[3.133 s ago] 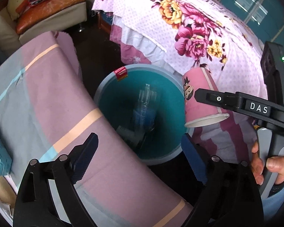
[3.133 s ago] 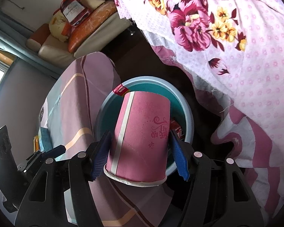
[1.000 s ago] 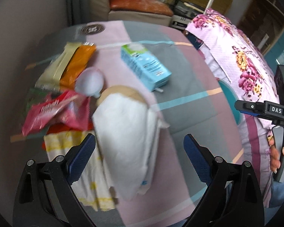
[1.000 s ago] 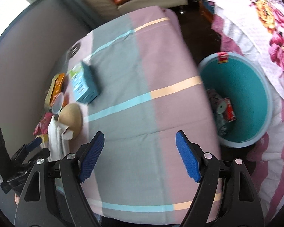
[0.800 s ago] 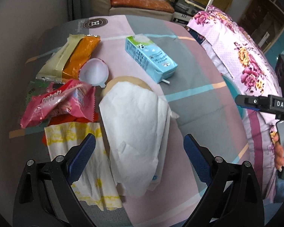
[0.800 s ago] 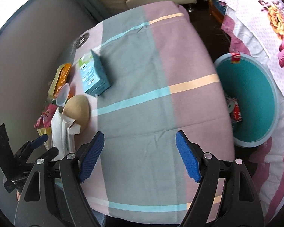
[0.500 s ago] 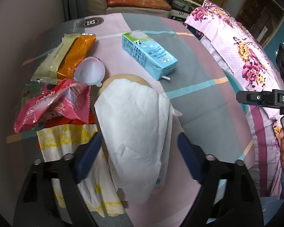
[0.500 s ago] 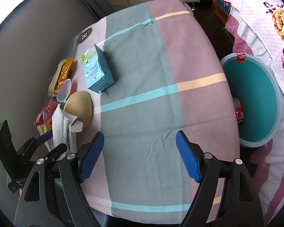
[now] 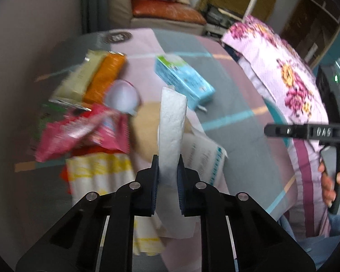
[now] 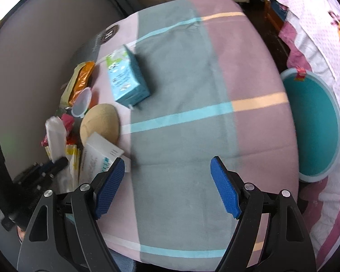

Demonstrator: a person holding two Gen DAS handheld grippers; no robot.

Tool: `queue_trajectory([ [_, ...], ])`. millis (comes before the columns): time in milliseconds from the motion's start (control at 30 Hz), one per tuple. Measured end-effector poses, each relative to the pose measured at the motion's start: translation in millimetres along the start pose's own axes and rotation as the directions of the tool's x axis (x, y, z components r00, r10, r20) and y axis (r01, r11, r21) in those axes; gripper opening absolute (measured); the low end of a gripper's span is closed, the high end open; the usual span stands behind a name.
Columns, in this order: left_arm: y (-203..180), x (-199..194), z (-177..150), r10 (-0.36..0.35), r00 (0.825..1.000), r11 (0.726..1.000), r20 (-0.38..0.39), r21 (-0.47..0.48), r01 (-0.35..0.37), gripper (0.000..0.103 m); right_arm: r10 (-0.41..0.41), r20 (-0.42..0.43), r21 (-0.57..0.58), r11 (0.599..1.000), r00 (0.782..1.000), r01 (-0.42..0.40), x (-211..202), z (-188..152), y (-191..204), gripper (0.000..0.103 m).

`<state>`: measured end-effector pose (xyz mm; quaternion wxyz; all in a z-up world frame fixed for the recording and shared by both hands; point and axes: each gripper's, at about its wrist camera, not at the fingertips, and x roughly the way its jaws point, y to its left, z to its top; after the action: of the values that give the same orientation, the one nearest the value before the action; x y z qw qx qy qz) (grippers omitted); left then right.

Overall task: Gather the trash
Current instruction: 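Pinch white tissue with left tool while right tool grasps white medicine box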

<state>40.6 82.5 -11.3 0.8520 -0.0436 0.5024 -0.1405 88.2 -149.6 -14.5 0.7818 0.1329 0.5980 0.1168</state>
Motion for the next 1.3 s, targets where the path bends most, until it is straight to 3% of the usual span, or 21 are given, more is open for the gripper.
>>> queue_trajectory([
  [233, 41, -23, 4, 0.014, 0.998, 0.995, 0.058, -0.1, -0.008, 0.015, 0.014, -0.024, -0.115, 0.993, 1.0, -0.017, 16, 15, 51, 0.074],
  [433, 61, -10, -10, -0.01, 1.0, 0.989, 0.019, -0.147, 0.013, 0.015, 0.029, -0.089, -0.201, 0.978, 0.996, -0.047, 41, 16, 94, 0.074],
  [567, 66, -5, -16, -0.035, 0.999, 0.988, 0.011, -0.152, 0.036, 0.015, 0.019, -0.137, -0.166, 0.985, 0.99, -0.042, 48, 1, 92, 0.074],
  [800, 73, 1, -20, -0.077, 0.997, 0.982, 0.016, -0.172, 0.079, 0.015, 0.089, -0.218, -0.077, 0.991, 0.972, -0.108, 61, -24, 95, 0.074],
  [933, 79, 2, -26, -0.096, 0.995, 0.976, 0.013, -0.196, 0.097, 0.015, 0.083, -0.198, -0.065, 0.993, 0.977, -0.097, 76, -18, 110, 0.08],
  [1100, 85, 5, -31, -0.11, 0.994, 0.97, -0.002, -0.22, 0.107, 0.015, 0.072, -0.183, -0.021, 0.997, 0.98, -0.077, 92, -12, 112, 0.08],
  [1167, 84, 6, -33, -0.11, 0.994, 0.971, -0.008, -0.216, 0.105, 0.015, 0.086, -0.176, -0.022, 0.996, 0.981, -0.091, 94, -14, 110, 0.07],
  [1300, 77, 2, -29, -0.107, 0.994, 0.974, -0.003, -0.2, 0.104, 0.015, 0.097, -0.143, -0.073, 0.991, 0.985, -0.108, 83, -18, 112, 0.066],
])
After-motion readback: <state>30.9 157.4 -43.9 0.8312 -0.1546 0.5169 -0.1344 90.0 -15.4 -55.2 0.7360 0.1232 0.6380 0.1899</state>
